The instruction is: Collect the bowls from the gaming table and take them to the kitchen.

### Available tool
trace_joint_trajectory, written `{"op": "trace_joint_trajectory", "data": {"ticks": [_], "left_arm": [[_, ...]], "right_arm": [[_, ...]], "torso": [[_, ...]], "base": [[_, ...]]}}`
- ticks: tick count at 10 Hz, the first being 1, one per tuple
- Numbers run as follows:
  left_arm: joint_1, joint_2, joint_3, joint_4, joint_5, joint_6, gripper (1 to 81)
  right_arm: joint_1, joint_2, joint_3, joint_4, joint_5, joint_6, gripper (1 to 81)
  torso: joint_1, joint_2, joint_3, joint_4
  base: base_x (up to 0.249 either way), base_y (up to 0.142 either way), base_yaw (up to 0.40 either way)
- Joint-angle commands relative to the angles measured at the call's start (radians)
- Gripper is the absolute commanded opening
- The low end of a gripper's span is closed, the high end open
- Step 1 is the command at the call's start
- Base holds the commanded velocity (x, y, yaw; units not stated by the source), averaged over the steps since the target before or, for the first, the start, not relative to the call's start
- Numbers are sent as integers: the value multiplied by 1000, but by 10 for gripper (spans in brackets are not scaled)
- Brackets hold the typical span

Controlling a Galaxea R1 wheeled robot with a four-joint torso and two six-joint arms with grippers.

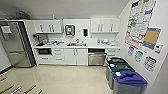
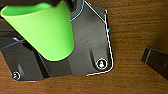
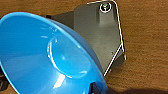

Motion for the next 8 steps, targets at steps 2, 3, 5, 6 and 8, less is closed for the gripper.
{"op": "trace_joint_trajectory", "data": {"ticks": [2, 3, 5, 6, 8], "left_arm": [[-51, -17, -4, 11, 45, 4, 10], [-51, -17, -4, 11, 45, 4, 10], [-51, -17, -4, 11, 45, 4, 10], [-51, -17, -4, 11, 45, 4, 10], [-51, -17, -4, 11, 45, 4, 10]], "right_arm": [[39, -9, -4, -7, -43, -4, 10], [39, -9, -6, -7, -43, -4, 10], [39, -8, -7, -7, -43, -4, 10], [41, -8, -7, -7, -43, -4, 10], [41, -8, -7, -7, -43, -4, 10]], "torso": [[0, 0, 0, 0], [0, 0, 0, 0], [0, 0, 0, 0], [0, 0, 0, 0], [0, 0, 0, 0]], "base": [[168, -74, 0], [168, -73, 0], [168, -65, 0], [168, -60, 0], [168, 0, 0]]}}
